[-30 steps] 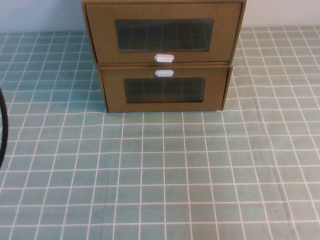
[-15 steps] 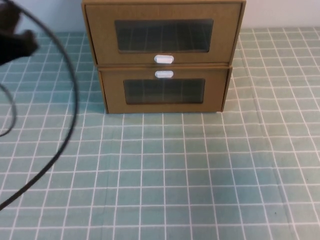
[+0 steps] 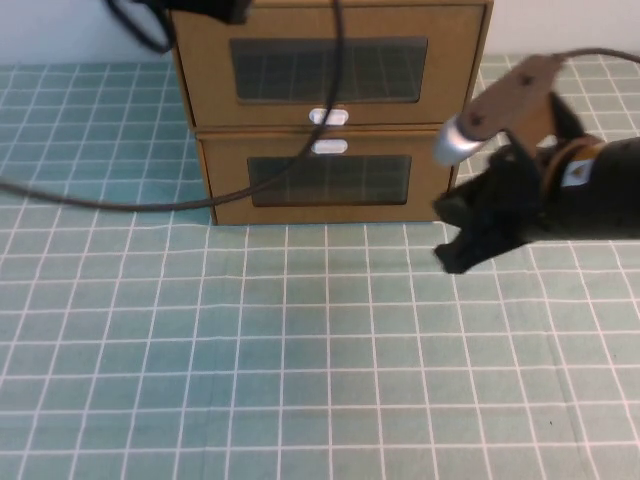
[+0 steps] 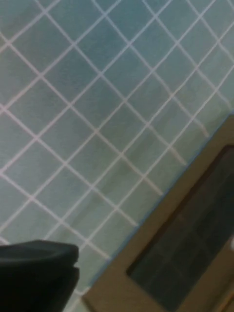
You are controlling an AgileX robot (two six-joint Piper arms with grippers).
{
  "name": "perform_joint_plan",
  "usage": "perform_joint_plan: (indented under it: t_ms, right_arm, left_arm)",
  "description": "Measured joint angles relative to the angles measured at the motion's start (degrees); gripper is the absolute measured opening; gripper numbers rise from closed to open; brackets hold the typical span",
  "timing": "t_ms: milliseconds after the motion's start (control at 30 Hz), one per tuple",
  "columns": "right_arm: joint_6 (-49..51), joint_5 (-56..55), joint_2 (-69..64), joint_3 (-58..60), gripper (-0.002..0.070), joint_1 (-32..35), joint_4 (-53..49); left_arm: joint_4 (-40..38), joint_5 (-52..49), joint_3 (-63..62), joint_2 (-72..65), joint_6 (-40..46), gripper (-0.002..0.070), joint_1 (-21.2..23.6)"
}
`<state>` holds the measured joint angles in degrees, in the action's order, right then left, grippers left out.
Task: Open the shoe box
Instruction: 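Pull the top drawer of the cardboard box fully open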
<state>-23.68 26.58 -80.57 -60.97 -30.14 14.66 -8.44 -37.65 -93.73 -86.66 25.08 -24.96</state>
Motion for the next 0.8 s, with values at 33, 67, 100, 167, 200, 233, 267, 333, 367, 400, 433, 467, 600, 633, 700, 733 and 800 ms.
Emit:
perform_joint_plan:
  t_ms: [33, 67, 100, 167, 200, 233, 267, 333, 367, 400, 433, 467, 600, 633, 700, 733, 800]
  right_arm:
    - [-0.1, -2.4, -0.3, 0.0, -0.0013, -1.7, -1.7]
    - [-0.1, -5.1, -0.5, 0.0, -0.0013, -2.9, -3.4]
    - [-0.3, -7.7, -0.9, 0.0, -0.0013, -4.1, -6.0]
    - [-0.3, -12.5, -2.2, 0.0, -0.0013, -5.5, -11.1]
    - [-0.3, -14.8, -3.0, 0.0, -0.0013, -5.9, -14.7]
    - [-0.3, -16.7, -3.8, 0.0, -0.0013, -6.1, -18.4]
    - [-0.3, -17.9, -4.5, 0.0, -0.0013, -6.1, -21.4]
    - [-0.3, -19.4, -6.4, 0.0, -0.0013, -6.4, -28.9]
    - [-0.3, -19.4, -7.1, 0.0, -0.0013, -6.5, -32.1]
    - [-0.3, -19.2, -7.8, 0.0, -0.0013, -6.9, -34.7]
    - [-0.3, -18.9, -8.5, 0.0, -0.0013, -7.5, -37.0]
    - [-0.3, -18.4, -9.0, 0.0, -0.0013, -8.1, -38.6]
    - [-0.3, -17.4, -9.9, 0.0, -0.0013, -11.0, -43.4]
    - [-0.3, -17.5, -9.9, 0.0, -0.0013, -11.7, -43.8]
    - [-0.3, -17.0, -9.9, -0.1, -0.0013, -12.7, -44.6]
    - [-0.3, -16.6, -9.9, -0.1, -0.0013, -13.0, -45.4]
    - [-0.3, -15.8, -9.9, -0.1, -0.0013, -13.5, -47.8]
  left_arm:
    - [-2.3, -2.2, -3.0, -2.4, 3.4, -0.0004, 0.0]
    - [-3.7, -3.7, -5.4, -4.3, 5.8, -0.0004, 0.0]
    - [-5.3, -5.4, -8.2, -6.6, 7.4, -0.0004, 0.0]
    - [-7.6, -7.8, -12.9, -10.7, 9.0, -0.0004, 0.0]
    - [-8.7, -8.9, -15.4, -12.9, 9.4, -0.0004, 0.0]
    - [-9.9, -9.9, -17.7, -14.9, 9.7, -0.0004, 0.0]
    - [-10.8, -10.8, -19.5, -16.9, 9.8, -0.0004, 0.0]
    - [-14.0, -13.2, -23.8, -20.6, 10.1, -0.0004, 0.0]
    - [-15.9, -14.3, -25.8, -22.0, 10.1, -0.0004, 0.3]
    - [-17.8, -15.6, -27.7, -23.6, 10.2, -0.0004, 0.6]
    - [-19.8, -16.8, -29.5, -25.0, 10.2, -0.0004, 1.0]
    - [-21.3, -17.7, -30.9, -26.1, 10.2, -0.0004, 1.5]
    - [-28.7, -20.1, -35.3, -29.7, 8.2, -0.0004, 4.9]
    - [-30.7, -20.3, -35.8, -30.2, 7.2, -0.0004, 6.1]
    - [-34.6, -20.6, -36.2, -30.7, 5.6, -0.0004, 8.3]
    - [-36.1, -20.9, -36.2, -31.0, 4.9, -0.0004, 9.5]
    - [-37.9, -21.9, -36.2, -31.7, 4.0, -0.0004, 11.2]
